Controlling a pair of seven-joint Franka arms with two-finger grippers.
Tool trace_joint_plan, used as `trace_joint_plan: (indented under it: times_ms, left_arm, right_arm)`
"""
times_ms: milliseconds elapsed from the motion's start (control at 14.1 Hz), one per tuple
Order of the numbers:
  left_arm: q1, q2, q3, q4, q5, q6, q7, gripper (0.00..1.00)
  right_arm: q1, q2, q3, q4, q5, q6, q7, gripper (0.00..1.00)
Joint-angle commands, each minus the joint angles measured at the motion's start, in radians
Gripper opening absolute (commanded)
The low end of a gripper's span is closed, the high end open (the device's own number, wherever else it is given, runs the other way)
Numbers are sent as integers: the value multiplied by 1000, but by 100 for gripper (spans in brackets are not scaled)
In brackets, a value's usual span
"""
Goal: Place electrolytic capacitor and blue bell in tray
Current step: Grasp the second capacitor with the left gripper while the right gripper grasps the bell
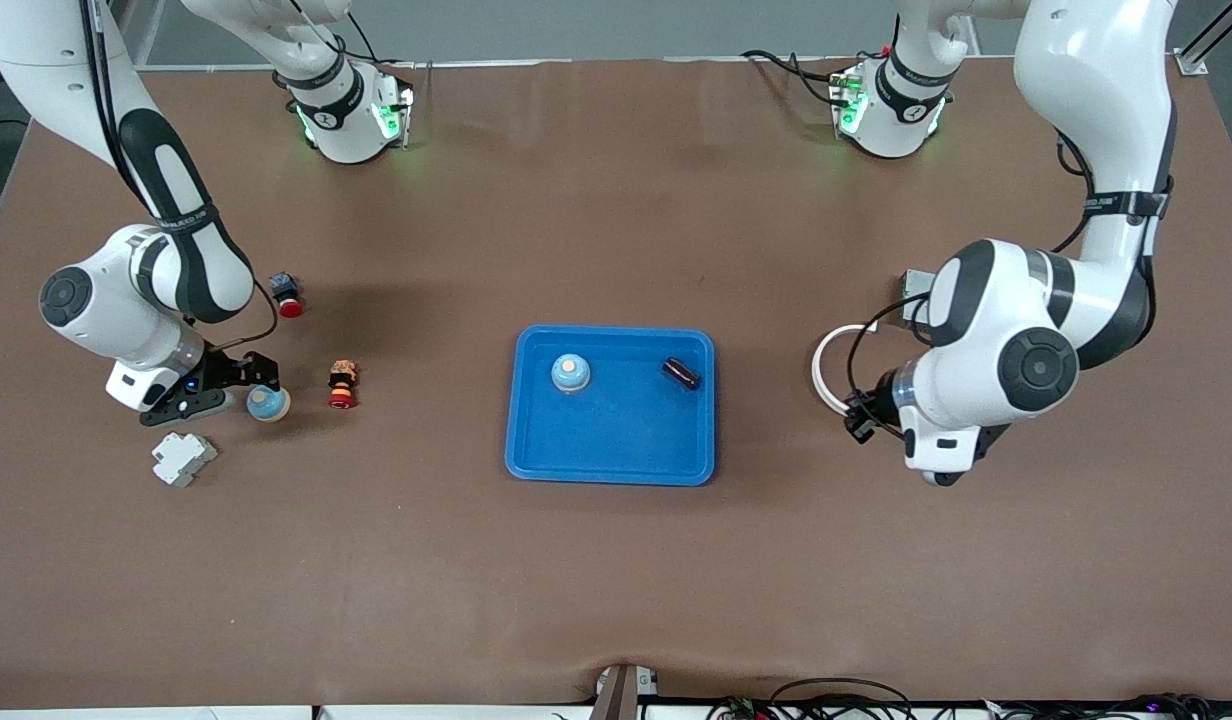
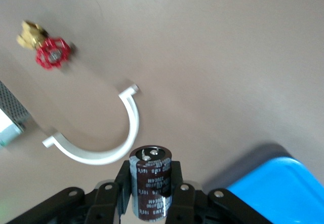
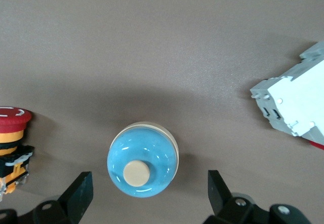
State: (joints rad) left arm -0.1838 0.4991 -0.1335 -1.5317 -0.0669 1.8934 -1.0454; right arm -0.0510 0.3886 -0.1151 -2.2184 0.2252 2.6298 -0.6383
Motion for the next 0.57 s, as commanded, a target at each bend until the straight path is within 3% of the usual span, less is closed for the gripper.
trace_joint_plan:
  times_ms: [0,213,498]
  left_arm:
    - [-75,56,6,68,-22,-20,-109,0]
    - [-138,116,8,134,-22,-14,-240,0]
    - [-198,144,6,137,-22,71,-387,0]
  right_arm:
    - [-12,10,14,3,29,10,-23,100]
    - [-12,16,14,3,31,10,-23,100]
    - [-10,27,14,6,32,12,-21,100]
